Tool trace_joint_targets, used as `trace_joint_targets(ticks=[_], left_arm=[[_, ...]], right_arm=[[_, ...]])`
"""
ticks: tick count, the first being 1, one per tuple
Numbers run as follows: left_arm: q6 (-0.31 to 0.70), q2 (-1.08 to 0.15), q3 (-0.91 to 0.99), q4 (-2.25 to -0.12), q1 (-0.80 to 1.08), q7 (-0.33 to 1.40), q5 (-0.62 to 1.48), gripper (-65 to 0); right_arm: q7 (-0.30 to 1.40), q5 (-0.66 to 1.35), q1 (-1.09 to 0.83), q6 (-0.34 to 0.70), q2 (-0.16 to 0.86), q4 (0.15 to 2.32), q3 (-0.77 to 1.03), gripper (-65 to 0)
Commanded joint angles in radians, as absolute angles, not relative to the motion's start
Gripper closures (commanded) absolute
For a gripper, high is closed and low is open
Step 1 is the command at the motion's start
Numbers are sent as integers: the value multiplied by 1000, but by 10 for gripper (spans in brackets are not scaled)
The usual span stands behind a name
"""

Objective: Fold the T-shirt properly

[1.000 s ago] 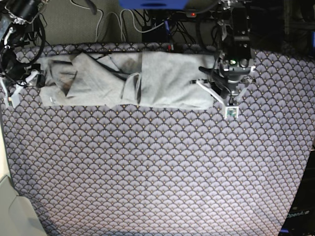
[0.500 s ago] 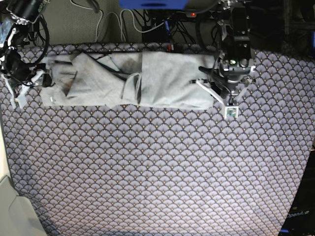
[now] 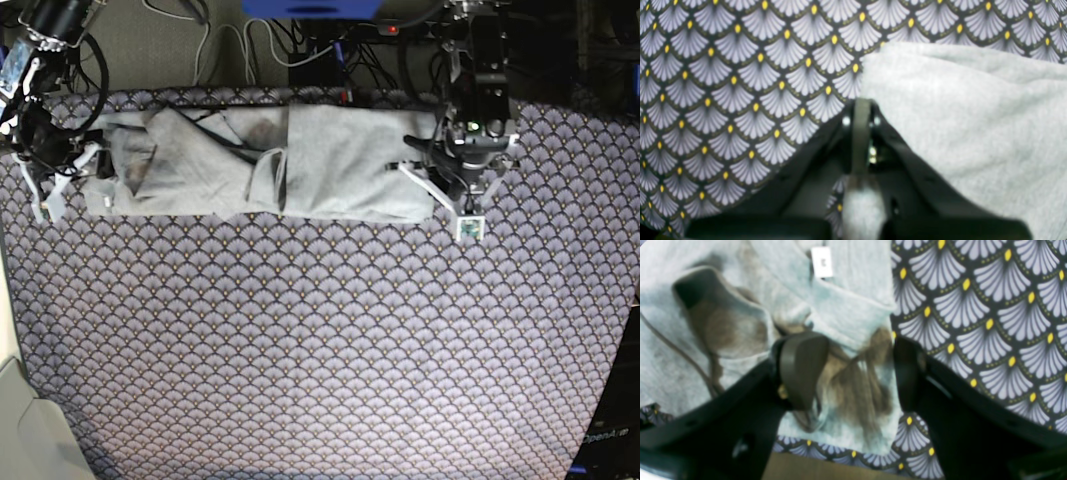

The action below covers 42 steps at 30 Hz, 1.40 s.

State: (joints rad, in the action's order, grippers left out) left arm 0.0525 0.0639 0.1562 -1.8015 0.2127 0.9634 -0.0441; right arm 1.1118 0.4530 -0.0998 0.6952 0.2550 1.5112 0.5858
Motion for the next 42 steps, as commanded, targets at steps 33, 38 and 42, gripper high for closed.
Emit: trace_joint_targets(ticks=[33,38,42], left_arm=[[53,67,156,-1819,203,947,-42,-5],[53,67,156,-1819,203,947,-42,-5],[53,67,156,-1819,203,947,-42,-5]], right_arm=[[1067,469,-79,698,332,1414,550,-378],[1067,469,-82,698,326,1412,549,-377],[1067,469,-84,698,320,1412,549,-373]])
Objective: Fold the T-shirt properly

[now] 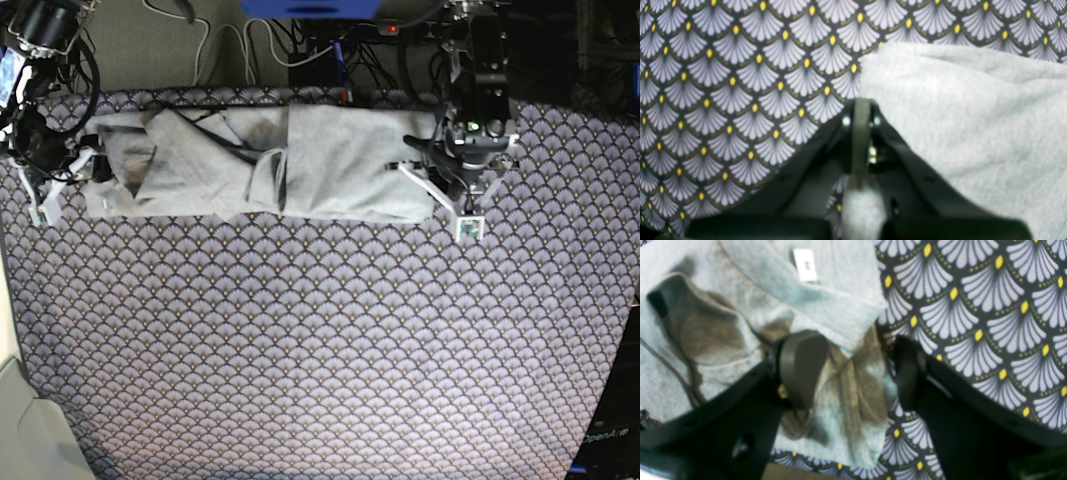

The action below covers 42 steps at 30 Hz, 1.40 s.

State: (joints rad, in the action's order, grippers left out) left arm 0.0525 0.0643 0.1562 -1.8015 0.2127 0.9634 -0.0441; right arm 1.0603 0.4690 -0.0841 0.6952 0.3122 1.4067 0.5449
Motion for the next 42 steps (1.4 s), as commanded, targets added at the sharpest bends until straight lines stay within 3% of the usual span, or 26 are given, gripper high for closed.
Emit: trace_joint_targets(ticks=[1,5,10,11,31,42], left_arm=[[53,67,156,-1819,203,947,-42,-5],[53,67,156,-1821,203,947,-42,-5],[53,67,156,-1822,203,947,-42,-5],[53,67,156,-1822,203,947,-42,-5],[53,67,156,-1827,203,949,-42,-5],[53,62,160,-1837,205,955,-42,-5]], right_arm=[[1067,469,-84,698,314,1412,549,-363],[1069,469,-85,698,309,1412,549,-235],[1072,469,-94,698,309,1412,547,-14],[1070,469,-96,698,309,1412,545,0],[1132,469,-119,698,331,1636,545,0],[1181,469,-206,698,217,1868,493,0]])
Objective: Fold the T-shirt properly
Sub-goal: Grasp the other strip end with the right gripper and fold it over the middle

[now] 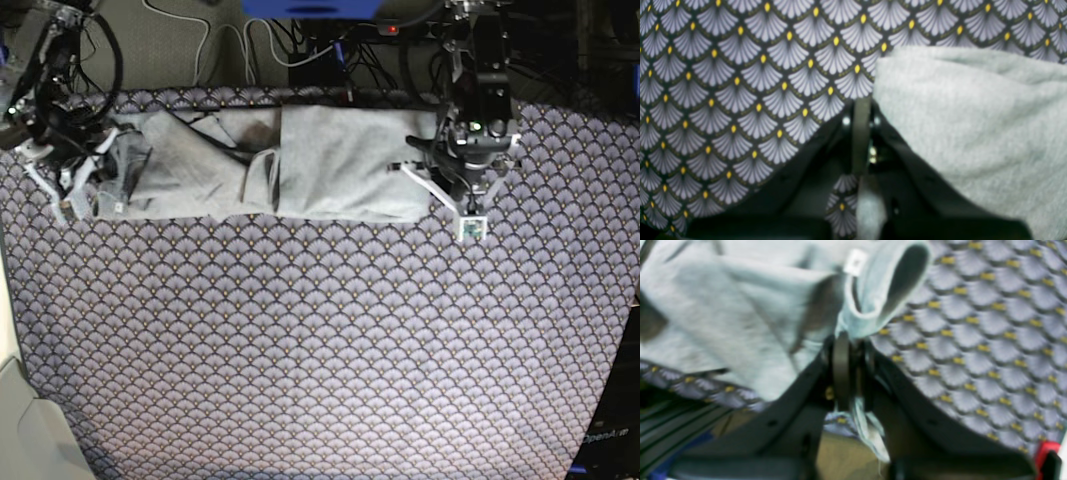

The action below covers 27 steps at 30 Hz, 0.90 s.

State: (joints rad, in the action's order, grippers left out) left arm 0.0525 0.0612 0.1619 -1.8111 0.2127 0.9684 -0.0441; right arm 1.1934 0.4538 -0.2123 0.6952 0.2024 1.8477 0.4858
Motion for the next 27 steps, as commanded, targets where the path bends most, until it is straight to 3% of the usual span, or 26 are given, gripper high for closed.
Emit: trace_joint_targets(ticks=[1,10,19,27], left_arm=[[53,64,160,-1848,205,955,-42,-5],[53,58,174,-1942,208,958,-50,-5],[54,53,380,-1925,209,958,-45,-5],[54,-28,398,-1902,213,958,-44,-5]], right_arm=[[1181,469,-206,698,209,1873,483,0],[1257,469,-193,698,157,1965,427,0],[1267,475,-179,698,131,1974,344,0],[1322,475,-125,698,30,1975,269,0]])
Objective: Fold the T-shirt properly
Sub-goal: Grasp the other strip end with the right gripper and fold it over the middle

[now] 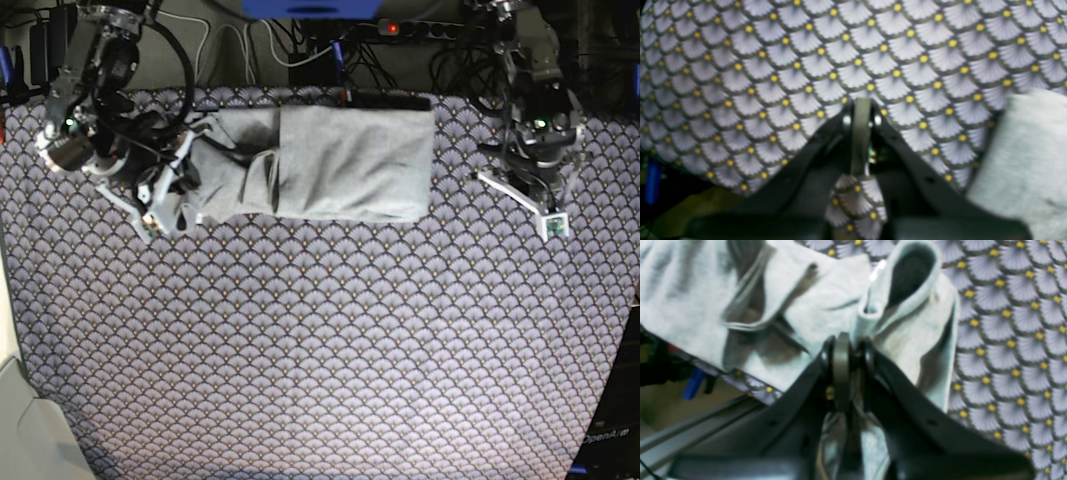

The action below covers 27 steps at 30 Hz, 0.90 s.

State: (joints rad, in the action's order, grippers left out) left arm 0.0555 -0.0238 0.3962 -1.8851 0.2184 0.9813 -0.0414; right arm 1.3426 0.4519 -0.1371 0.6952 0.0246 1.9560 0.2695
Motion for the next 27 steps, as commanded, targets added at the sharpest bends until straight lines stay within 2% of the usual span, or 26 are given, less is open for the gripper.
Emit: trace_joint_targets(ticks=[1,9,23,27], left_arm=[[54,-33,398,-1903,213,958,-44,-5],[54,-38,455,-1899,206,958,-44,-5],[54,-85,489,-1874,203,957,-44,-5],[54,-85,489,-1874,205,957,-50,-5]], right_arm=[[1328,475,-116,698,16,1975,265,0],[1382,475,-97,698,-68,1975,257,0],[1368,475,-73,698,-136,1977,22,0],[1293,475,-73,698,-145,1972,-94,0]])
